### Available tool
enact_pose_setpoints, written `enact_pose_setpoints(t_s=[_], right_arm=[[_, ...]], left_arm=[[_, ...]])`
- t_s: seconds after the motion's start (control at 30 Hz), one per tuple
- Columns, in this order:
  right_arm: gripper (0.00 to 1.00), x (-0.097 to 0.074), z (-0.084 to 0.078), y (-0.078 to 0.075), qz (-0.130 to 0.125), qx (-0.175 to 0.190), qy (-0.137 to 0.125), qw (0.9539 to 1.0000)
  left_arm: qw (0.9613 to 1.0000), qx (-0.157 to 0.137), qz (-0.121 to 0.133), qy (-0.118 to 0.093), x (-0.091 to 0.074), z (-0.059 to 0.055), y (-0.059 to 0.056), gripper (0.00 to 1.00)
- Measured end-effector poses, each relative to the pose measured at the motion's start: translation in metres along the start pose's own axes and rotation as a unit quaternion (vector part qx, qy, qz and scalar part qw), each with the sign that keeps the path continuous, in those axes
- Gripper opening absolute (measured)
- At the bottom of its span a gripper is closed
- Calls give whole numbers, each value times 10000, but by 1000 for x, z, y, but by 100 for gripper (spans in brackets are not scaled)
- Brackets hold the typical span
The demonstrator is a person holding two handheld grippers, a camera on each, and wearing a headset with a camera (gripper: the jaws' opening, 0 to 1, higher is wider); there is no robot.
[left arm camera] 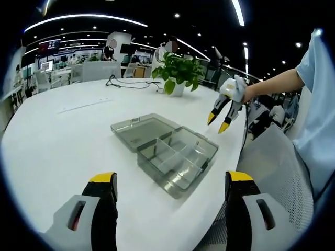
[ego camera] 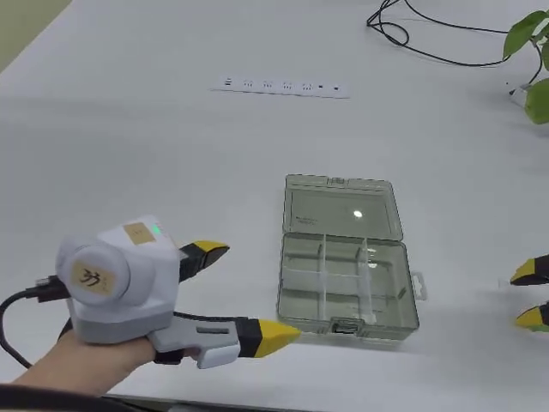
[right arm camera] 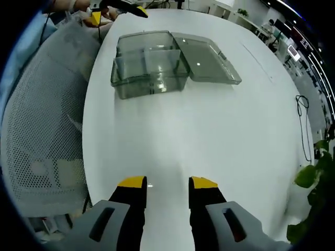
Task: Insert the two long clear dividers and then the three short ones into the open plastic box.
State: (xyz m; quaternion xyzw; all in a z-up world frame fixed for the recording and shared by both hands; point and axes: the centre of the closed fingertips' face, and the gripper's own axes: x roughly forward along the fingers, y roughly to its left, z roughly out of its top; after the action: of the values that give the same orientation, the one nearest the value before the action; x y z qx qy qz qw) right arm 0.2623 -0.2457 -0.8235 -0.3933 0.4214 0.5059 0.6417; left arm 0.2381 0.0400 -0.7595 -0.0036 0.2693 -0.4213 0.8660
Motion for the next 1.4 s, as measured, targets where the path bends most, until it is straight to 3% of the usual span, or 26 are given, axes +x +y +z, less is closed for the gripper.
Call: enact_pose_setpoints(t_s=[0.07,0.13,0.33,0.37,0.4,0.47,0.67,0.8,0.93,1.0,1.1,1.2,1.27,1.37,1.4], right_arm=[[32,-5,16,1,-89,-119,-161,9998],[32,-3,20,-8,-182,-155,-283,9993],[32,-16,66,-3,-458,-320,-623,9965],[32,-17,72,-2,-465,-352,-678,9960],[32,-20,82,1,-497,-395,-760,9951],[32,-22,95,5,-499,-461,-844,9941],[32,-23,123,7,-579,-726,-1076,9898],[32,-26,145,14,-683,-913,-1193,9863],[32,-31,167,18,-862,-1139,-1182,9827],[32,-33,177,22,-895,-1150,-1238,9816],[32,-35,189,24,-977,-1313,-1228,9788],[32,-37,200,27,-1017,-1329,-1279,9776],[32,-37,206,30,-1004,-1385,-1292,9767],[32,-34,211,34,-1061,-1591,-1184,9744],[32,-33,212,35,-1083,-1628,-1168,9737]], left_arm=[[10000,-72,-1,-2,1,1,-1,86],[9999,-131,26,41,3,0,0,85],[9989,-474,46,46,5,0,-4,81],[9986,-529,8,-11,6,4,-6,81],[9963,-860,-23,23,6,6,-10,79],[9939,-1089,-93,-122,7,19,-16,77],[9905,-1335,-255,-189,16,42,-26,70],[9873,-1546,-329,-172,23,47,-27,66],[9809,-1890,-452,-28,30,44,-30,63],[9787,-1987,-516,-35,33,43,-32,64],[9707,-2318,-630,12,36,42,-37,61],[9656,-2503,-710,23,39,44,-39,58],[9638,-2559,-749,10,40,45,-39,54],[9537,-2874,-884,-18,43,50,-41,49],[9522,-2923,-883,24,44,49,-41,47]])
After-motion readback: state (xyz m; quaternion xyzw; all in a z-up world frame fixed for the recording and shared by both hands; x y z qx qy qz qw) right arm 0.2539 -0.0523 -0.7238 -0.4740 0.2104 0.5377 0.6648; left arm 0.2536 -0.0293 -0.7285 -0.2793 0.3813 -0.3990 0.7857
